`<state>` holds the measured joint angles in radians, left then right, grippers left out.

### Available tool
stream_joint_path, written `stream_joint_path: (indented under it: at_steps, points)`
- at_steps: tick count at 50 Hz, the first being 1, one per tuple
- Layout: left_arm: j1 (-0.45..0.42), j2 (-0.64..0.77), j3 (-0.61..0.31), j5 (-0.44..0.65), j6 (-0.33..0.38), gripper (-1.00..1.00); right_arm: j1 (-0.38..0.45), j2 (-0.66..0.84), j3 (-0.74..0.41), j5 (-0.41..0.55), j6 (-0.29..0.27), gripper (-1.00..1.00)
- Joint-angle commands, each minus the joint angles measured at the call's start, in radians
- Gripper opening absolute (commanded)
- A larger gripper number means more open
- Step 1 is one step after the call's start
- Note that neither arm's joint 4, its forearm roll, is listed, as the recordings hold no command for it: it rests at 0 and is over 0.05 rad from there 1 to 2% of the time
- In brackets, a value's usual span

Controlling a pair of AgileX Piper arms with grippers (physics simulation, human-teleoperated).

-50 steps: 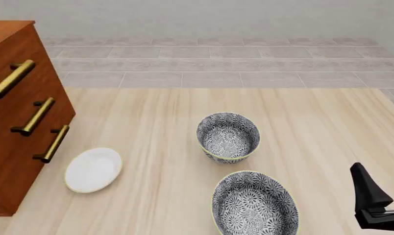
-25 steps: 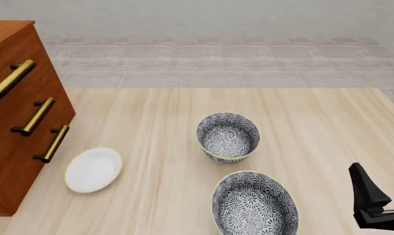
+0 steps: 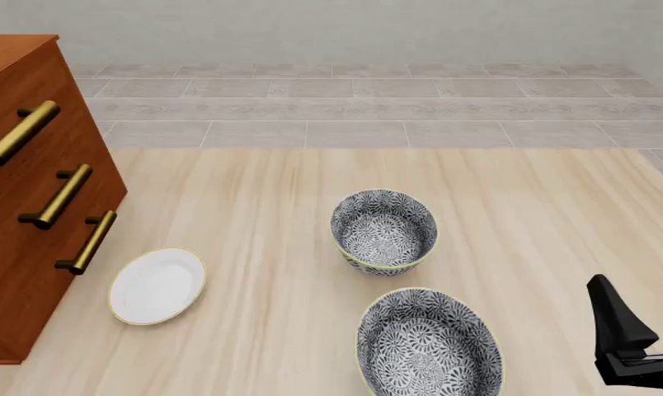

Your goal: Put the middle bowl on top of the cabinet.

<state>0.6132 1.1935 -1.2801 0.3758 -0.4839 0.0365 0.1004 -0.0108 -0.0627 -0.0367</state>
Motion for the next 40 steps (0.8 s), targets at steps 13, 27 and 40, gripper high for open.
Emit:
stream_joint_path:
  at_steps: [13, 27, 40]
  points:
    - [0.038, 0.035, -0.003, 0.01, -0.01, -1.0, 0.003, 0.003, -0.006, -0.001, -0.002, 1.0]
    - [0.055, 0.066, 0.001, 0.003, -0.038, -1.0, -0.001, -0.003, 0.001, 0.001, 0.001, 1.0]
    - [0.073, 0.092, 0.018, -0.008, -0.051, -1.0, -0.002, -0.012, 0.003, 0.011, 0.003, 1.0]
